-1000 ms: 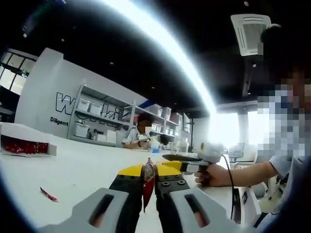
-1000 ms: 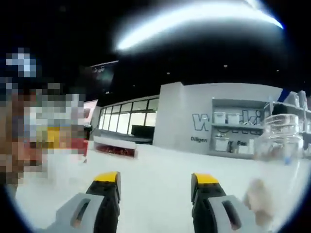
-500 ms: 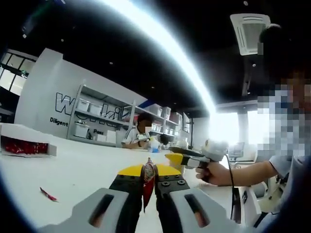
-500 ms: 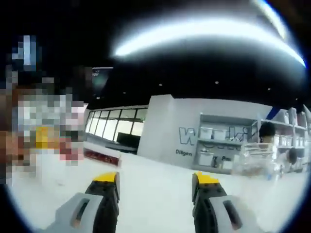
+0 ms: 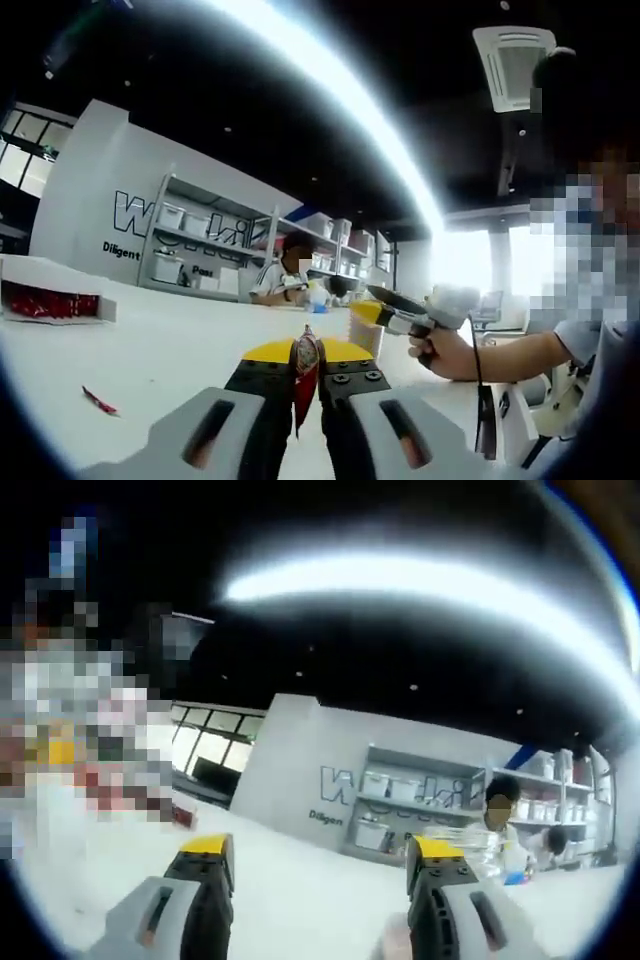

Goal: Tear open the coffee pouch, take out the coffee, and pour the coffee from the pouch into the cup

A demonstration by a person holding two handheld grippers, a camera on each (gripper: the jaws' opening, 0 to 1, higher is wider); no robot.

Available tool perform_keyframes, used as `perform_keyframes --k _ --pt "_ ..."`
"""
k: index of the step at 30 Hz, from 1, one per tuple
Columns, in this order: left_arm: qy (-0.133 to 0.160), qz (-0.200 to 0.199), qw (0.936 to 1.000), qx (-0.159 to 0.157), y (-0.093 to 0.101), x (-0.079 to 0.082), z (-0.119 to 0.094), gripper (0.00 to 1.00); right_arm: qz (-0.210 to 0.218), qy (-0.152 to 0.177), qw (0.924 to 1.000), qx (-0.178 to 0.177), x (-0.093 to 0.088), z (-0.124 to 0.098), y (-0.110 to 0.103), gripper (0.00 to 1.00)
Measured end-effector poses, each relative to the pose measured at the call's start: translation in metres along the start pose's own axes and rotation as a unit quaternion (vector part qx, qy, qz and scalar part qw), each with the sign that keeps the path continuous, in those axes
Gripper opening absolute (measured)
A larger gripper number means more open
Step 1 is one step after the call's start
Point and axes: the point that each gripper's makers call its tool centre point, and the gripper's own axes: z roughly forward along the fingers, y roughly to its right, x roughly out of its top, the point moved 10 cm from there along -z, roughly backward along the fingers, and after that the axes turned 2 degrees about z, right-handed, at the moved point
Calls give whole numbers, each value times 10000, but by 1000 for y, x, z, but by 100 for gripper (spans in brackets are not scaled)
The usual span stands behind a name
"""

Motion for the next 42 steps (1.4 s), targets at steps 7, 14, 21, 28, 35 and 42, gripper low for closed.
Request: perform_keyframes --k 7,14,21,28,35,42 --pt "-4 1 10000 -2 1 0 0 11 -182 180 9993 -277 6 -2 7 72" --pt "-3 7 10000 -11 1 0 0 11 -207 386 9976 -530 11 -6 14 75" --pt "-4 9 10000 -24 2 0 0 11 -289 207 9935 -1080 7 -10 32 85" --pt "-2 20 10000 -33 3 0 -1 11 125 -336 9893 -1412 -10 -13 48 85" --pt "-7 12 10000 -40 3 0 -1 11 106 -430 9889 -1418 -14 -11 51 85" --pt "-28 21 10000 -39 4 -1 0 11 -119 -584 9894 -1321 -20 -2 53 85"
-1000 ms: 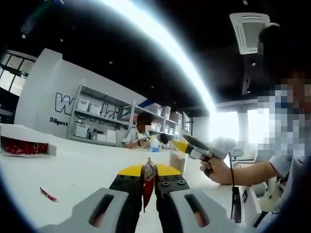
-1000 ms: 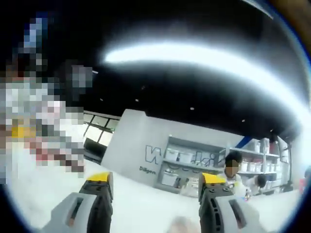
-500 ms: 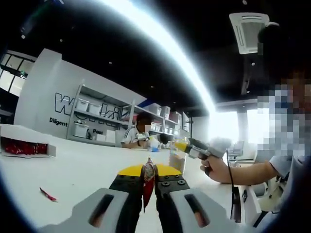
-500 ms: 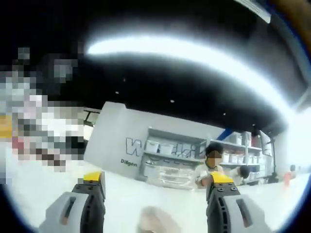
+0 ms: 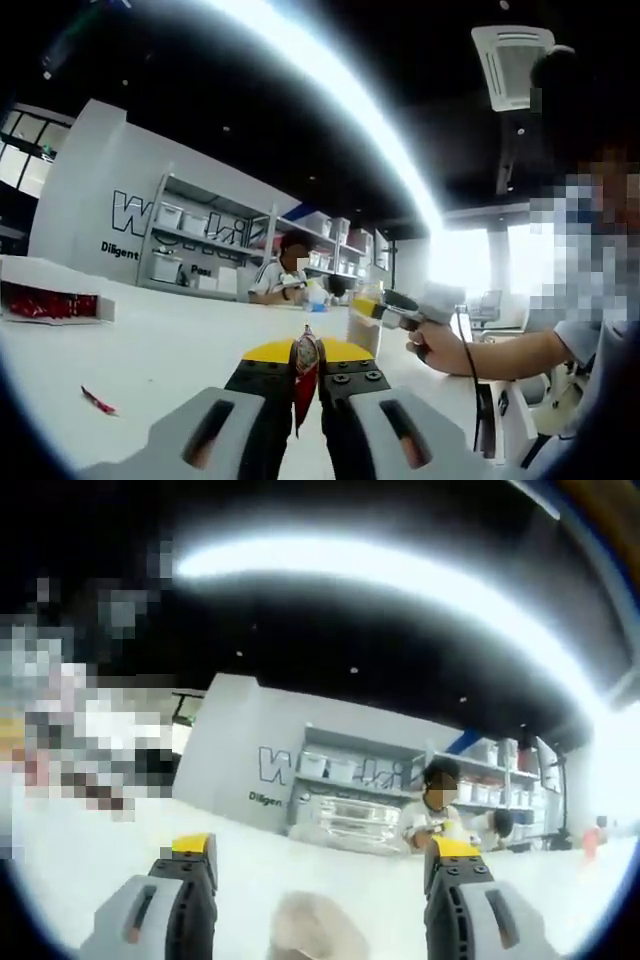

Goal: Tear open the coffee pouch, take out the coffee, and pour the coffee from the pouch into the cup

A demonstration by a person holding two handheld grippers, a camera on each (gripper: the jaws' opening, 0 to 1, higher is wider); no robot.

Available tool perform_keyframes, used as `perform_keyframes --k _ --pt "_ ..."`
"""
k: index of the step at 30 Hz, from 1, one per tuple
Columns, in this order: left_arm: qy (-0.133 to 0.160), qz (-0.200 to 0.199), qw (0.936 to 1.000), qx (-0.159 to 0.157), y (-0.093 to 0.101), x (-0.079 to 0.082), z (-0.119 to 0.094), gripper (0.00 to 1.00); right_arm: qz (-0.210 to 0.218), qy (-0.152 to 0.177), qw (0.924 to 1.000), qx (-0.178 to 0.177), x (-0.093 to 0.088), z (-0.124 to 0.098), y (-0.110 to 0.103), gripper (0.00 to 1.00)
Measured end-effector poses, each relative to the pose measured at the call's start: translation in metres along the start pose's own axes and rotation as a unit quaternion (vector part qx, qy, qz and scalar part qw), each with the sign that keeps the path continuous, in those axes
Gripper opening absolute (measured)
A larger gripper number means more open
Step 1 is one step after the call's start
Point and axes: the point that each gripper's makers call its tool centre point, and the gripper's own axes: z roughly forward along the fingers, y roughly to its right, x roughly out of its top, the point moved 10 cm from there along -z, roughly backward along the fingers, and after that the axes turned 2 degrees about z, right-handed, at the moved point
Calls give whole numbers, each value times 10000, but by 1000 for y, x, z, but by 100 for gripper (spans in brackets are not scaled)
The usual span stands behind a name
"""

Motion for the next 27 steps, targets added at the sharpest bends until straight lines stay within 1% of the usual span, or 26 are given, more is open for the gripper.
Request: perform_keyframes --k 3,6,8,12,13,15,22,25,27 --pt "-6 -3 10000 -2 0 0 0 11 131 -75 9999 -7 -4 2 3 84" --pt "-16 -4 10000 -6 -1 0 1 11 358 -333 9988 -27 -14 5 6 82" --pt "-15 -6 10000 -5 -1 0 1 11 450 -434 9980 -31 -19 8 9 82" --pt "-18 -6 10000 -9 -1 0 1 11 407 -515 9978 -4 -24 12 11 81" --pt "-19 -7 10000 -9 -1 0 1 11 500 -559 9972 80 -26 13 10 81" --pt "-19 -8 10000 -10 -1 0 1 11 609 -724 9955 81 -32 15 11 80" --pt "-21 -3 10000 -22 0 0 0 11 595 -774 9950 210 -34 18 8 77" --pt "-19 -4 10000 -27 -1 0 0 11 616 -757 9950 211 -34 18 8 74" --pt "-20 -6 10000 -29 -1 0 0 11 613 -805 9946 213 -36 18 9 74"
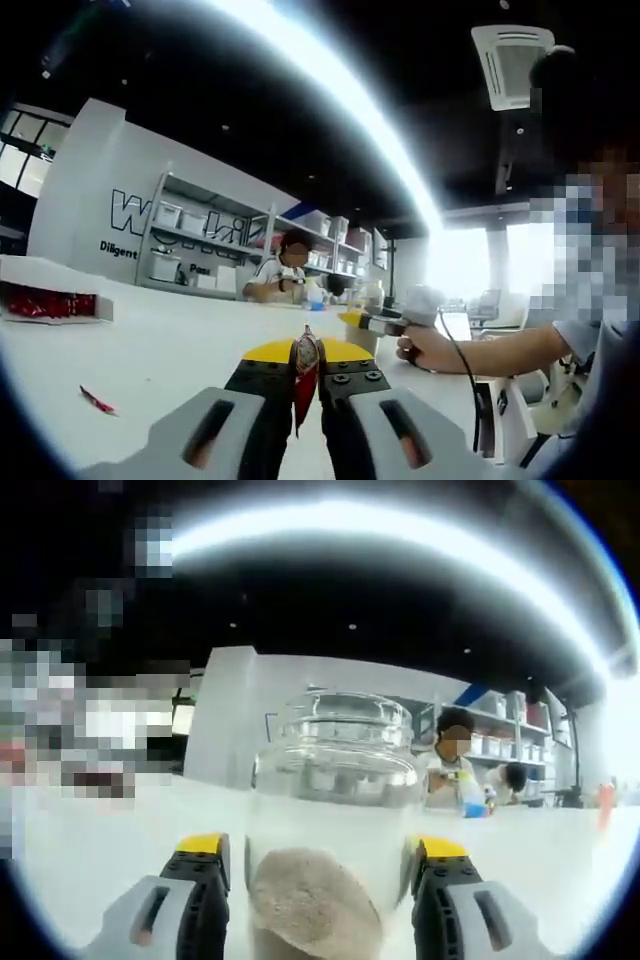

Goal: Tear open the coffee pouch, take out the coffee, and pour the coffee from the pouch into the cup

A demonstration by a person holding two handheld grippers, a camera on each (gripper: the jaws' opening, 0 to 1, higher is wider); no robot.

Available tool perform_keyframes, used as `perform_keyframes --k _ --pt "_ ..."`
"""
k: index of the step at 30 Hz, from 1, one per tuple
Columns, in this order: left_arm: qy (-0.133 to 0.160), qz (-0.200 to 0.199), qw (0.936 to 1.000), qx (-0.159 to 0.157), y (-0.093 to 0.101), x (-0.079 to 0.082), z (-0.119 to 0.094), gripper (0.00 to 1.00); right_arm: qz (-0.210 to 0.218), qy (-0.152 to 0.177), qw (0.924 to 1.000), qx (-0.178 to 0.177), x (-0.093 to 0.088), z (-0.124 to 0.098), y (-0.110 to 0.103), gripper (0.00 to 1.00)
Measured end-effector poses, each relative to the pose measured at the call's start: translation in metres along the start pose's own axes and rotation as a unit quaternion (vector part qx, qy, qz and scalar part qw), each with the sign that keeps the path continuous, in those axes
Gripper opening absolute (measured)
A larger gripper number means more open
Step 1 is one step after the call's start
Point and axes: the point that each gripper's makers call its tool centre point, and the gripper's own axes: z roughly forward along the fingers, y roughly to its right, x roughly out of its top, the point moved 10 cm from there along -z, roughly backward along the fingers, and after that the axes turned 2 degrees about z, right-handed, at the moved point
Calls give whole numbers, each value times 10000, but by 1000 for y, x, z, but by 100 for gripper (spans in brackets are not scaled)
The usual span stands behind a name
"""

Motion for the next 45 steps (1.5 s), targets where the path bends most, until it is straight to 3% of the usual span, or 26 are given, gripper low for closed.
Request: perform_keyframes --k 14,27,45 --pt "-18 -3 10000 -6 1 0 0 11 155 2 9999 76 -2 4 3 67" --pt "-23 0 10000 -5 -1 0 0 11 48 -124 9997 204 -7 11 2 71" --pt "-46 18 10000 -1 1 -1 1 11 498 -169 9972 531 -12 13 5 72"
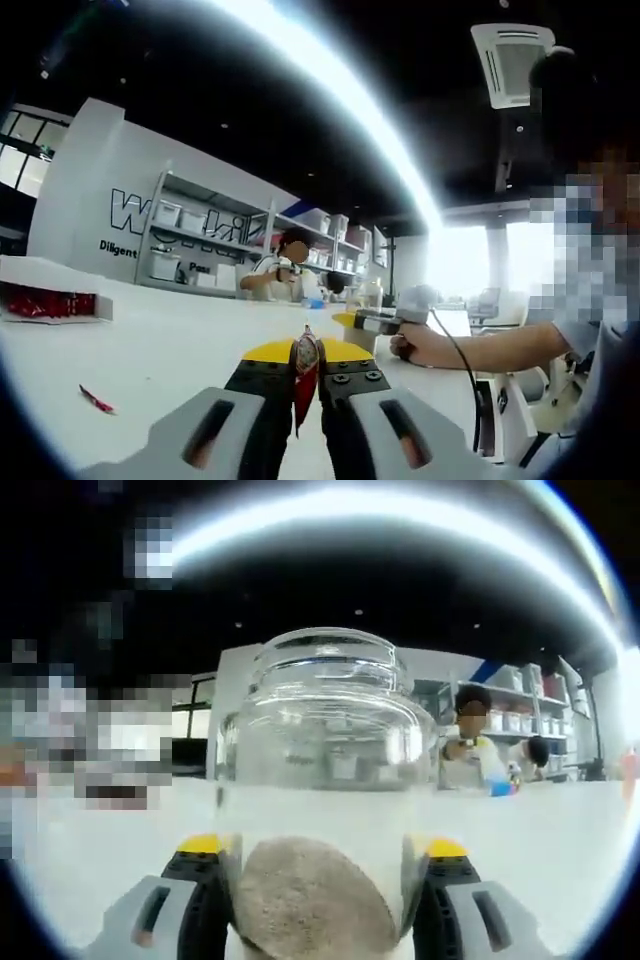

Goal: Tear open the coffee pouch, take out the coffee, and pour the coffee from the pouch into the cup

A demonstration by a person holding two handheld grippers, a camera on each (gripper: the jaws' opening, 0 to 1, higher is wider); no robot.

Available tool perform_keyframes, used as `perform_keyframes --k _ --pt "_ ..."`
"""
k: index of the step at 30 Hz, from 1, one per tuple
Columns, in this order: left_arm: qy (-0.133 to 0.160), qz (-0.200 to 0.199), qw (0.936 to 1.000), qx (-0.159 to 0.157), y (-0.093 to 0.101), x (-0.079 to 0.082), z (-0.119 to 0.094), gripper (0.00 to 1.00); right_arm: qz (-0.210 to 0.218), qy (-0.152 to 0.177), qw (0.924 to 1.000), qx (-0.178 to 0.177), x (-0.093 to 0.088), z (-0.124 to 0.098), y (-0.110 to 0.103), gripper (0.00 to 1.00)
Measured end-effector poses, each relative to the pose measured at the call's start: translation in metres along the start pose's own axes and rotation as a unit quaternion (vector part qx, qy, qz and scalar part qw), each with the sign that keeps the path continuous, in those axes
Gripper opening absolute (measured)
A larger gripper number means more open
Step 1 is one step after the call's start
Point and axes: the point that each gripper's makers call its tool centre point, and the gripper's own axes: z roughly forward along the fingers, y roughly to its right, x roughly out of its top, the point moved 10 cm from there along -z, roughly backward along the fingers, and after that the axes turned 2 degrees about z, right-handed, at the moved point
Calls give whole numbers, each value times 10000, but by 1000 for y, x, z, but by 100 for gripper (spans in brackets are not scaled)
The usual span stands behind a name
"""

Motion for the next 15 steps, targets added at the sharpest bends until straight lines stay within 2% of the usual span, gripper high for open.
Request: perform_keyframes --k 15 --pt "-10 -9 10000 -6 -1 0 0 11 141 79 9997 203 0 2 -2 71"
